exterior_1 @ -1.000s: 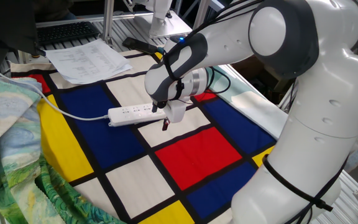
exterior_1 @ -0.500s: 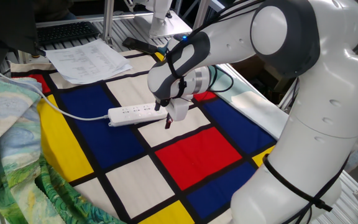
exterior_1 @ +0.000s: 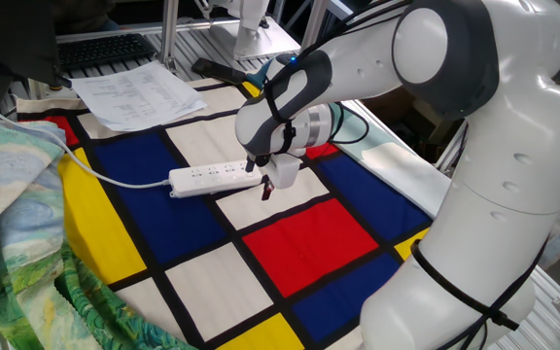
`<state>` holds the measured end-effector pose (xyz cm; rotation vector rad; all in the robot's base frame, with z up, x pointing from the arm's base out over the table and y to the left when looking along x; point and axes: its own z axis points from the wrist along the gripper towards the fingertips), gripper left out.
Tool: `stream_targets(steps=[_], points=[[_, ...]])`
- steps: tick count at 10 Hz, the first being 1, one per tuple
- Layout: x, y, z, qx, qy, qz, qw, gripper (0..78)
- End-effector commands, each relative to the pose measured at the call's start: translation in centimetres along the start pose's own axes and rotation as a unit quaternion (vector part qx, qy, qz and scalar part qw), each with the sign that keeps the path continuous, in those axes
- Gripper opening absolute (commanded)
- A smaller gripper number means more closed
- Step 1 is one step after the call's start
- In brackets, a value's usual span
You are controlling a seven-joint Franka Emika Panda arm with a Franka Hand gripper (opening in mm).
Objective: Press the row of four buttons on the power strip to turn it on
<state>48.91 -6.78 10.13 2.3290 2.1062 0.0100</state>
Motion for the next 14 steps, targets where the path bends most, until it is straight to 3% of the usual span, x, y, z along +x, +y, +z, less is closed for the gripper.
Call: stream_targets(steps=[1, 14], points=[[-0.3, 0.1, 0.4, -0.004, 0.003, -0.003, 1.0, 77.4], [-0.9, 0.0, 1.4, -0.012, 0.007, -0.006, 0.9999, 77.4]])
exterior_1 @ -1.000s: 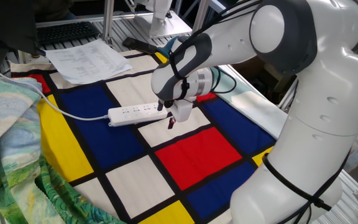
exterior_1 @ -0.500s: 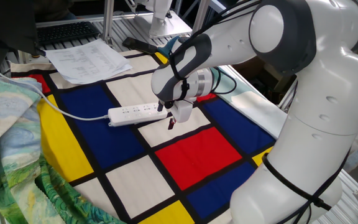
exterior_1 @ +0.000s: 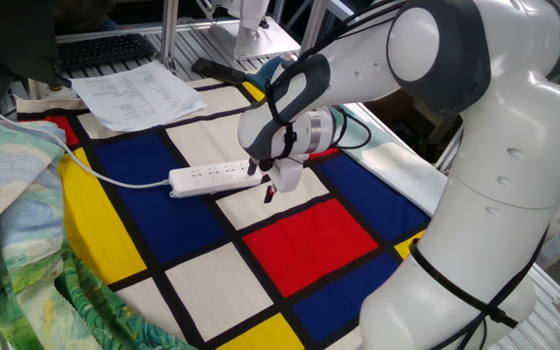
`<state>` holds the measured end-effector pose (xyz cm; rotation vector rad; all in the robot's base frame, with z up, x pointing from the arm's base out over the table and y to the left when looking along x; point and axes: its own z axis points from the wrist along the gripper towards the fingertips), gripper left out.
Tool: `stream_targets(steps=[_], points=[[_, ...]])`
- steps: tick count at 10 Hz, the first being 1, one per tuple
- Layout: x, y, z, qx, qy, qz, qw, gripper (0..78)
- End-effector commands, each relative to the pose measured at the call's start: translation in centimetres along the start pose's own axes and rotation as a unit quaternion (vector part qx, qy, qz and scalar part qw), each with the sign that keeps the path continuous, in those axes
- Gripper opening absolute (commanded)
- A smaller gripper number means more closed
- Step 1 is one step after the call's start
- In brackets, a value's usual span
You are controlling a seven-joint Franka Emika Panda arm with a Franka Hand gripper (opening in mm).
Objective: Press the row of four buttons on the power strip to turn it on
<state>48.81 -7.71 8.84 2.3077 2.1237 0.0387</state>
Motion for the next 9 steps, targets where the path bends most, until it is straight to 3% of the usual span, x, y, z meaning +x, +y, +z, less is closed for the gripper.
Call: stream_targets(steps=[1, 6, 9], points=[[0.0, 0.0, 0.2, -0.005, 0.002, 0.004, 1.0, 77.4], [0.4, -0.4, 1.5, -0.015, 0.001, 0.003, 0.9999, 77.4], [0.4, -0.4, 1.4, -0.009, -0.001, 0.001, 1.0, 77.4]])
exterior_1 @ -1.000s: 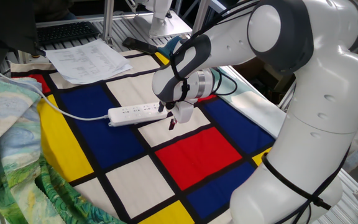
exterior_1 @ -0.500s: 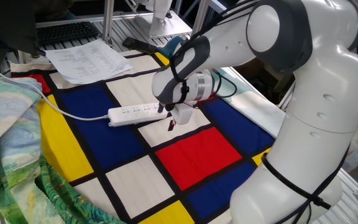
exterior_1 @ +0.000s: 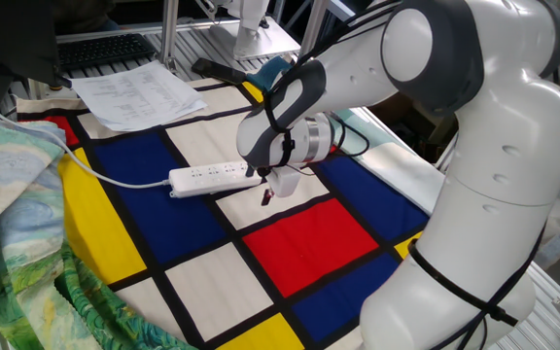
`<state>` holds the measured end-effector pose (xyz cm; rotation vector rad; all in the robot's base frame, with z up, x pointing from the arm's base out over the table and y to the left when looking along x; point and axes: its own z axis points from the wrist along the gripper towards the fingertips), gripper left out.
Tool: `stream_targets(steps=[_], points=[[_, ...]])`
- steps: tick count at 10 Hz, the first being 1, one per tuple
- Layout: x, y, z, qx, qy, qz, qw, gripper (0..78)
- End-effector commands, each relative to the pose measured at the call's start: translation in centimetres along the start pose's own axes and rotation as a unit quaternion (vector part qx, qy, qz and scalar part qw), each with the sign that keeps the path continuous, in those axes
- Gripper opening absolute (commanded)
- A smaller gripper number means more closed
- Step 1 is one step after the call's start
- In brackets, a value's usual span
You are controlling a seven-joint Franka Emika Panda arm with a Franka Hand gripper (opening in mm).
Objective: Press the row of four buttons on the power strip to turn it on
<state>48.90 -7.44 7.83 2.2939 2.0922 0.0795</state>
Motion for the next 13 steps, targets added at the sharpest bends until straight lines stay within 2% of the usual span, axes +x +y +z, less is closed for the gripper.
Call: stream_targets(steps=[1, 4, 8, 9, 10, 11, 13], points=[[0.1, -0.5, 0.3, 0.013, -0.001, -0.005, 0.9999, 77.4], [-0.1, -0.6, -1.1, 0.023, -0.005, -0.012, 0.9997, 77.4], [0.4, -0.2, -2.6, 0.028, -0.009, -0.015, 0.9995, 77.4], [0.8, -0.3, -3.5, 0.029, -0.014, -0.065, 0.9974, 77.4], [1.3, -0.8, -4.2, 0.03, -0.018, -0.119, 0.9923, 77.4], [1.6, -1.4, -4.8, 0.03, -0.015, -0.156, 0.9872, 77.4], [1.8, -1.7, -5.1, 0.03, -0.017, -0.187, 0.9818, 77.4]])
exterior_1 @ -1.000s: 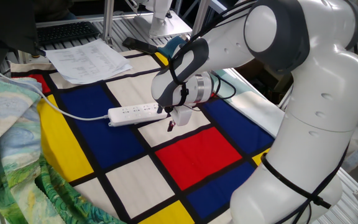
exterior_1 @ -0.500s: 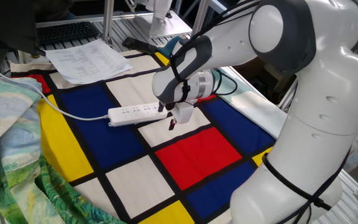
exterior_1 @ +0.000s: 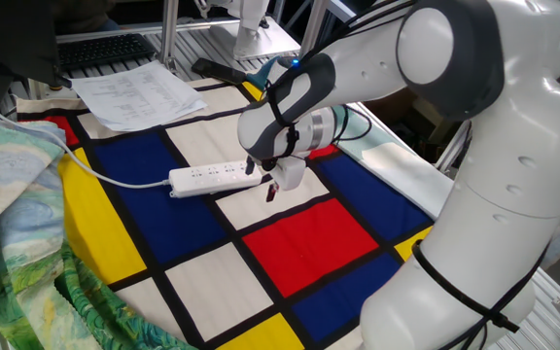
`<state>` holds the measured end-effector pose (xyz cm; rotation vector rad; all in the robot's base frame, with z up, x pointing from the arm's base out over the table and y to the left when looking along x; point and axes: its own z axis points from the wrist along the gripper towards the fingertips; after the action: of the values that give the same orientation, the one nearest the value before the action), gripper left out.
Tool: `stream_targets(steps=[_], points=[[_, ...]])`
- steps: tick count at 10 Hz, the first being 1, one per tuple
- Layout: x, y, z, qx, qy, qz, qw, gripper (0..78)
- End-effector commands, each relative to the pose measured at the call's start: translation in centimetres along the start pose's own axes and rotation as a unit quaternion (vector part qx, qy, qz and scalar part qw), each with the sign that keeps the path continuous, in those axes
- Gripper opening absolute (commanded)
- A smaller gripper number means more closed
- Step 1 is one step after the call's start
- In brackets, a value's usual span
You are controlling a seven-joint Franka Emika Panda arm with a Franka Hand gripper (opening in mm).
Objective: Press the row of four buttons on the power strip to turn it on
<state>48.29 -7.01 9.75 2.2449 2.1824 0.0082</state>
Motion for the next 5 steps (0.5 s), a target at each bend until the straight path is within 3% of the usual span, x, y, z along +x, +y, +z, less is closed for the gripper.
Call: stream_targets(steps=[1, 3, 4, 5], points=[[1.7, -1.2, -3.6, 0.006, -0.016, -0.184, 0.9829, 77.4], [2.2, -1.1, -4.6, 0.008, -0.014, -0.229, 0.9733, 77.4], [2.2, -1.0, -4.8, 0.01, -0.013, -0.273, 0.9619, 77.4], [2.2, -1.0, -4.8, 0.01, -0.013, -0.292, 0.9562, 77.4]])
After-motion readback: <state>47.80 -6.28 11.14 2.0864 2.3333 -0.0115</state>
